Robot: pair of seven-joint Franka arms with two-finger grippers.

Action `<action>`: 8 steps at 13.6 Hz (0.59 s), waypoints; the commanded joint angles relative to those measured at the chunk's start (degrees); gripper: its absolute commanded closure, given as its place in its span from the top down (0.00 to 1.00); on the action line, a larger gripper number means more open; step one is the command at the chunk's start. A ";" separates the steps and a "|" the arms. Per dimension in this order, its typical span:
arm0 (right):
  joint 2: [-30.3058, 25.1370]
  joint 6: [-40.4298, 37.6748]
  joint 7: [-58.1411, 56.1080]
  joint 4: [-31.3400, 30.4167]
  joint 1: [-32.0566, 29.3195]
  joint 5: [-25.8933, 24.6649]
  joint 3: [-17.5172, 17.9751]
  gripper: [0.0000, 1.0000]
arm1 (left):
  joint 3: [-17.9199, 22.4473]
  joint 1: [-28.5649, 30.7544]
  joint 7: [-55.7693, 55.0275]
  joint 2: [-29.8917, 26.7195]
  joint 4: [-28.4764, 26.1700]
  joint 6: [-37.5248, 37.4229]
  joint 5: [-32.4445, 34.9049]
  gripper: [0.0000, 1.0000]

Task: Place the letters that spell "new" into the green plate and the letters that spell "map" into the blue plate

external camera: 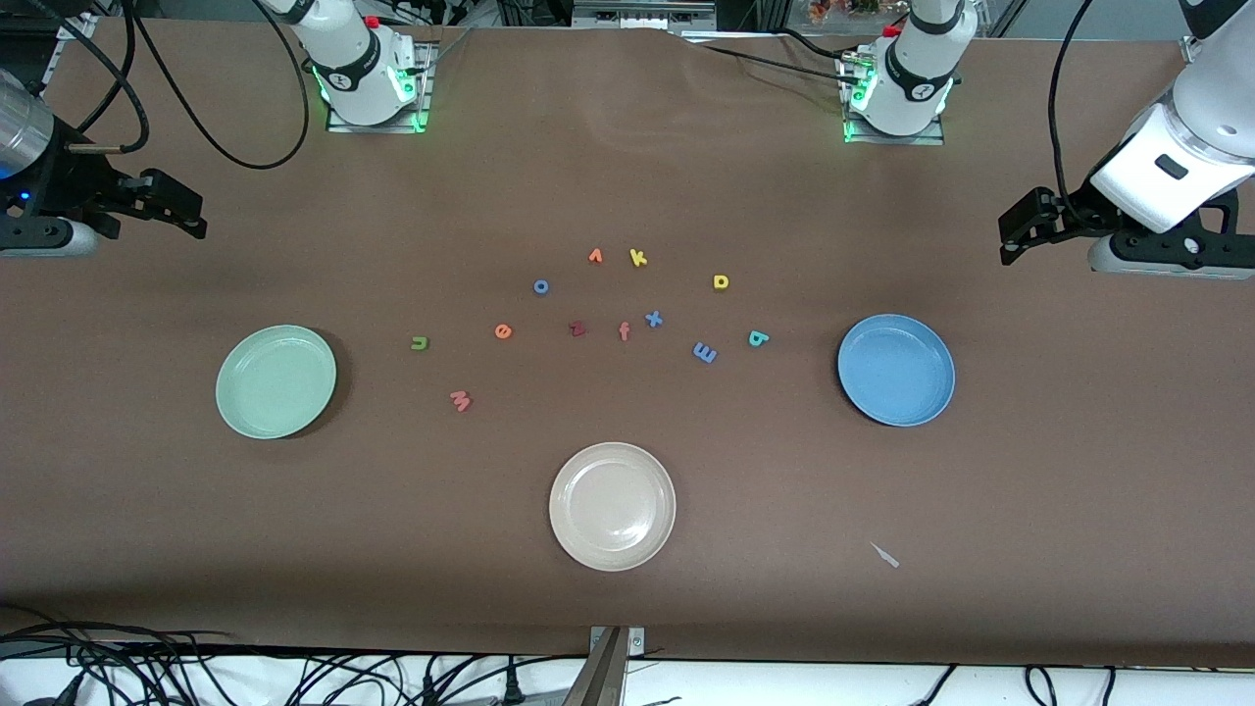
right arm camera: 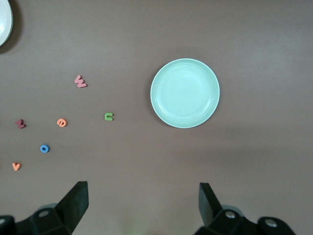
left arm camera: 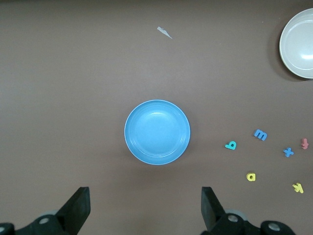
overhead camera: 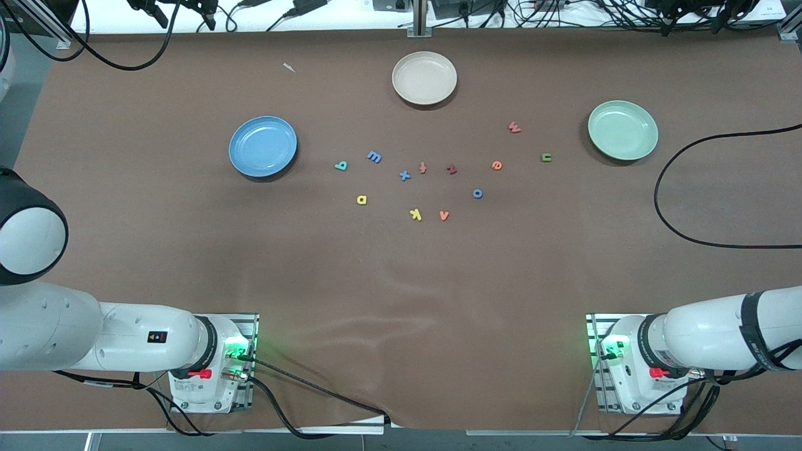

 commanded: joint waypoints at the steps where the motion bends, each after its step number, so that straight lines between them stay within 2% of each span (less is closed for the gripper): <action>1: -0.63 0.55 0.56 -0.99 0.04 0.49 -0.04 1.00 | -0.09 0.44 0.69 -0.14 0.48 -0.95 -0.87 1.00; 8: -0.63 0.55 0.56 -0.99 0.04 0.58 -0.04 1.00 | -0.01 0.44 0.69 -0.14 0.57 -1.39 -1.04 1.00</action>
